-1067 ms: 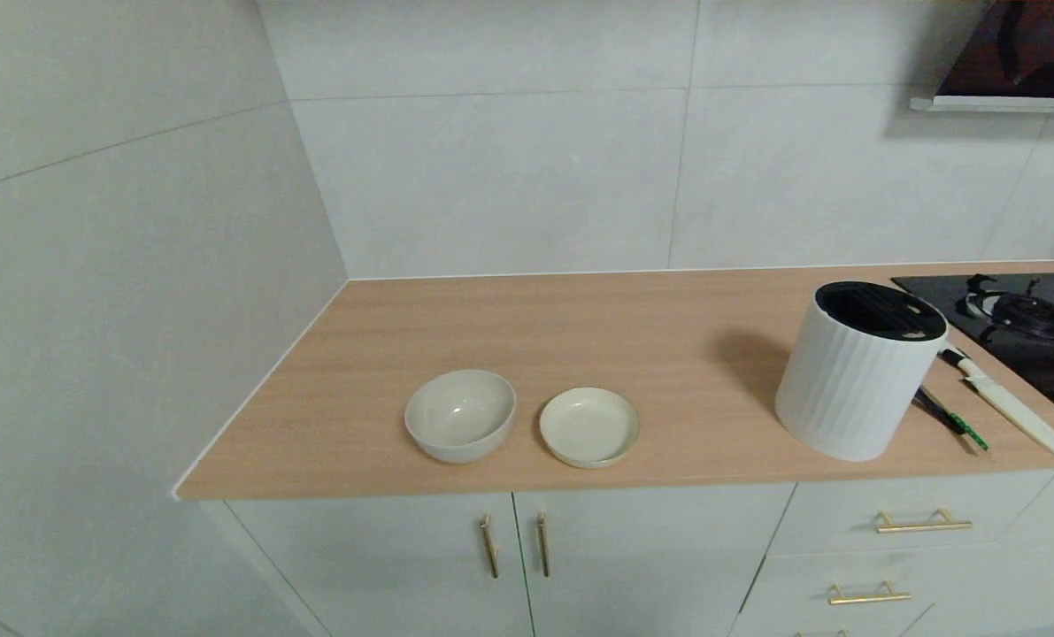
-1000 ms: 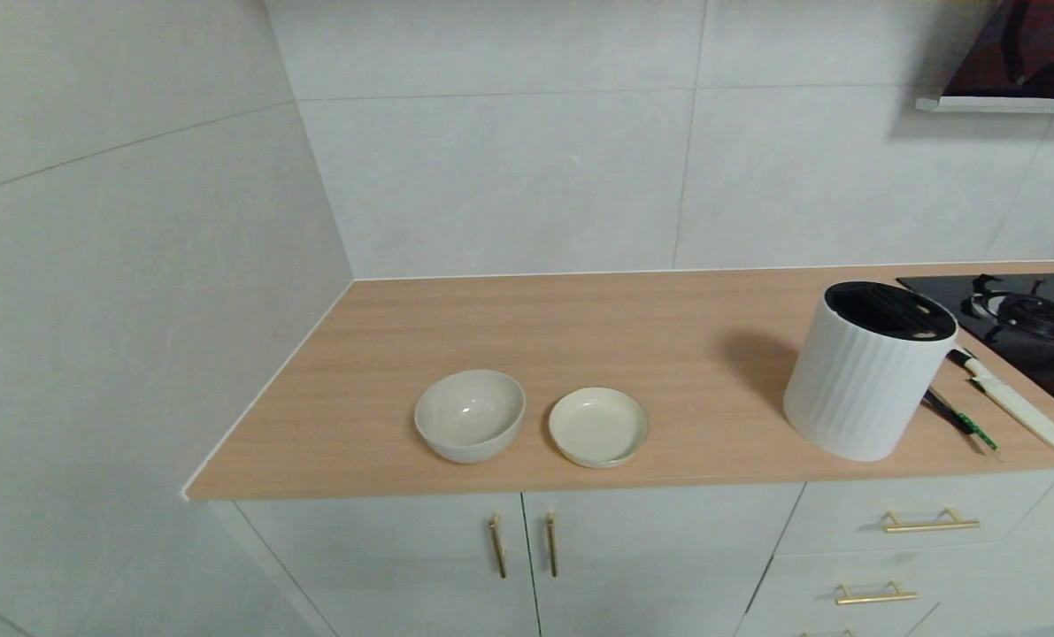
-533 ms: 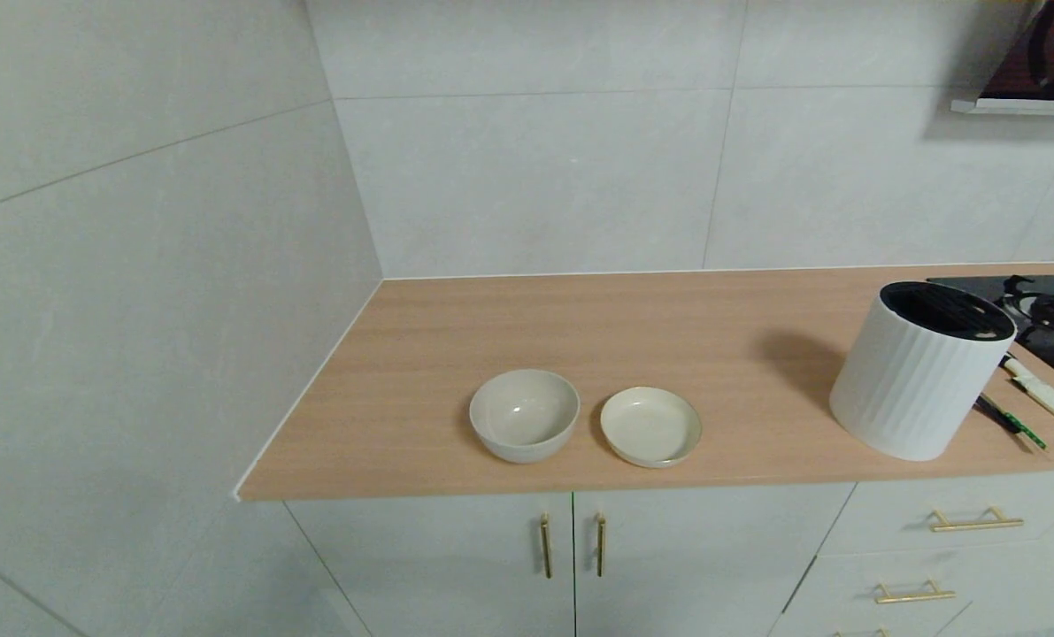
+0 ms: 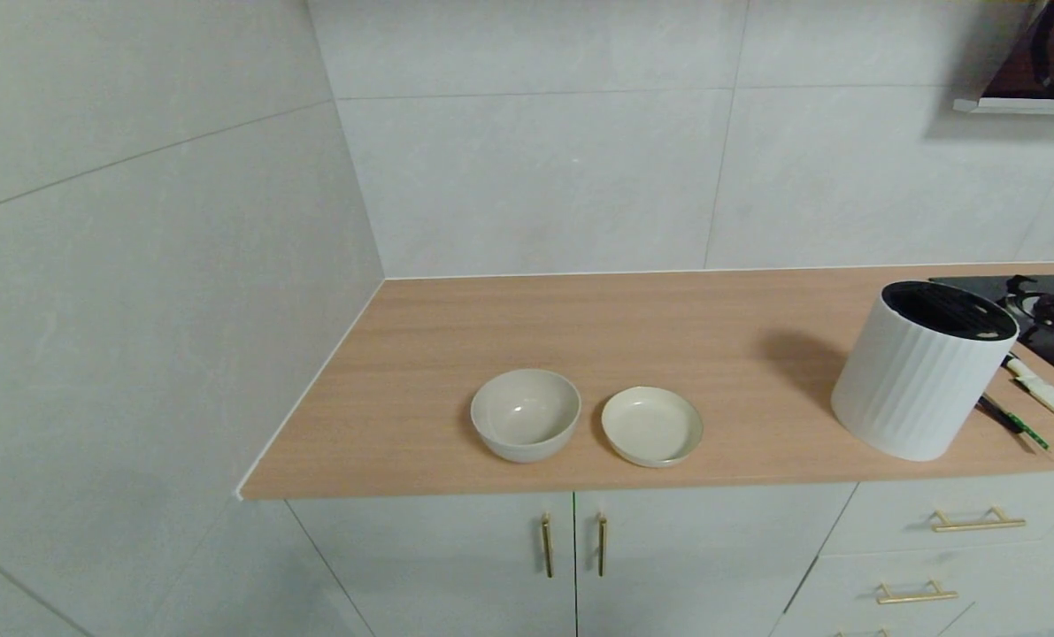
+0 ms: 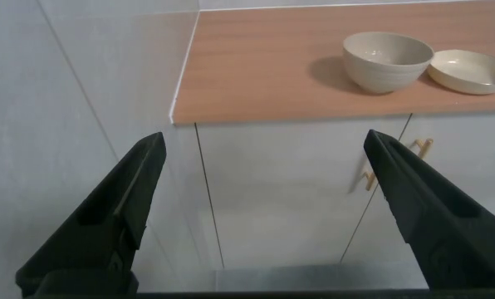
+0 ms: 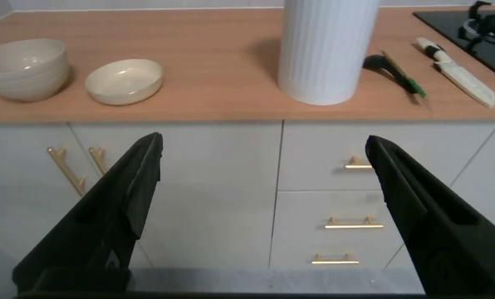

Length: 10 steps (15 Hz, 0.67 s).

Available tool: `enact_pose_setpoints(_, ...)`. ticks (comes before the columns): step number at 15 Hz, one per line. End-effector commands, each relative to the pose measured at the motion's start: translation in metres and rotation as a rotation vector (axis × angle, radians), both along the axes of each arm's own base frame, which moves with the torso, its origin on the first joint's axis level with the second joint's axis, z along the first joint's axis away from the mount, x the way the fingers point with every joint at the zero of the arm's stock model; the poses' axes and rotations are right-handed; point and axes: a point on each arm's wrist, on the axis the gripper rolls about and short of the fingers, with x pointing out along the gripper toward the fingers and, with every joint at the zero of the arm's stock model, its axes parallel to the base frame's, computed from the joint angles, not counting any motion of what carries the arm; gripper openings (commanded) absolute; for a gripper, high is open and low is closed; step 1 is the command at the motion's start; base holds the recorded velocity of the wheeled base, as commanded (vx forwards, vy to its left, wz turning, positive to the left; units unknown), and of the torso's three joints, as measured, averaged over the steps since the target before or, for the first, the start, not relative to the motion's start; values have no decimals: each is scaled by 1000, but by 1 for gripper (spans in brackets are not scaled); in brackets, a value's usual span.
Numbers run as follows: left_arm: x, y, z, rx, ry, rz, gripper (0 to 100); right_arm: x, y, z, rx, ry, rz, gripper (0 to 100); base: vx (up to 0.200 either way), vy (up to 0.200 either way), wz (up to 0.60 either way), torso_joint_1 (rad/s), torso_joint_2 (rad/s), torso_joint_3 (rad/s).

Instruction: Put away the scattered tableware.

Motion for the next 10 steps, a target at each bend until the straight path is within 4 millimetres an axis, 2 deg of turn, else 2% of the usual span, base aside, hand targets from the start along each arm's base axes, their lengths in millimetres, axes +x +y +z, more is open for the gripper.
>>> enact_pose_setpoints(1, 0, 0, 0, 0, 0, 0, 100, 0, 0, 0, -1, 0, 2, 100, 0, 0, 0, 0, 0, 0)
enact_pose_setpoints(7, 0, 0, 0, 0, 0, 0, 100, 0, 0, 0, -1, 0, 0, 100, 0, 0, 0, 0, 0, 0)
enact_pose_setpoints(10, 0, 0, 0, 0, 0, 0, 100, 0, 0, 0, -1, 0, 0, 100, 0, 0, 0, -144, 320, 176)
